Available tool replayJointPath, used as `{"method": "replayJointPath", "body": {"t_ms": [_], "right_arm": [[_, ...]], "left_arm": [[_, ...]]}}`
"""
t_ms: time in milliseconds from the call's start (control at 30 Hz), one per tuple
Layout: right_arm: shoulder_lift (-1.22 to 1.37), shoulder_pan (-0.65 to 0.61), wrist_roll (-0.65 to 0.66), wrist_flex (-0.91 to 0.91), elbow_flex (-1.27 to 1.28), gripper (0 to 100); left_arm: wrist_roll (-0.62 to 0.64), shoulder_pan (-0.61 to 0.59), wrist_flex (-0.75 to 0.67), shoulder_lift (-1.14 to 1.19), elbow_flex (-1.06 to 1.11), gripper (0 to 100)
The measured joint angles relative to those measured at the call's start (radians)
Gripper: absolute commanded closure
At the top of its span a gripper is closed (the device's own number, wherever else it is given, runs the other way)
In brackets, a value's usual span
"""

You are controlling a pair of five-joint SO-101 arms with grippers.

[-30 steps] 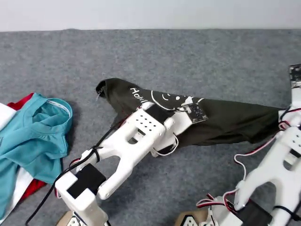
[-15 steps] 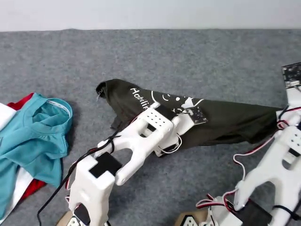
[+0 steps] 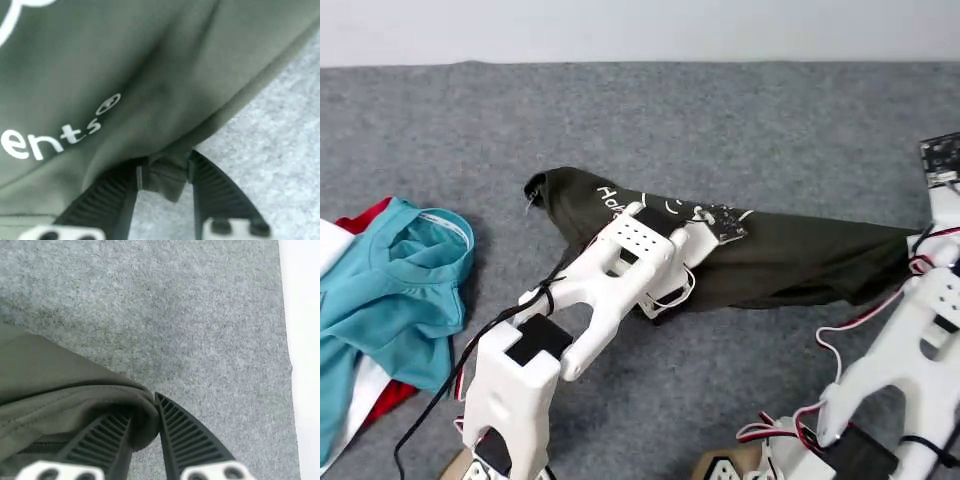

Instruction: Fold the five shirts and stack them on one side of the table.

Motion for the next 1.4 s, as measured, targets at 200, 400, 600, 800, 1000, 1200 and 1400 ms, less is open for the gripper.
{"method": "replayJointPath", "body": {"t_ms": [200, 400, 600, 800, 1000, 1200, 1400], "right_arm": [[0.0, 0.0, 0.0, 0.0, 0.0, 98.9], [0.0, 0.0, 0.0, 0.0, 0.0, 98.9], [0.0, -0.002, 0.0, 0.0, 0.0, 98.9], [-0.074, -0.005, 0.0, 0.0, 0.0, 98.9], [-0.16, -0.014, 0.025, 0.046, 0.0, 98.9], [-0.265, -0.071, 0.032, 0.126, 0.0, 98.9], [-0.393, -0.12, 0.032, 0.146, 0.0, 98.9]], "left_arm": [[0.0, 0.0, -0.005, 0.0, 0.011, 100], [0.003, 0.021, -0.002, 0.0, 0.017, 100], [0.003, 0.023, 0.13, -0.114, -0.055, 100], [0.0, -0.037, 0.304, -0.394, -0.173, 100], [0.0, -0.161, 0.361, -0.663, -0.215, 100], [0.0, -0.281, 0.364, -0.865, -0.218, 100], [0.0, -0.368, 0.364, -0.971, -0.224, 100]]}}
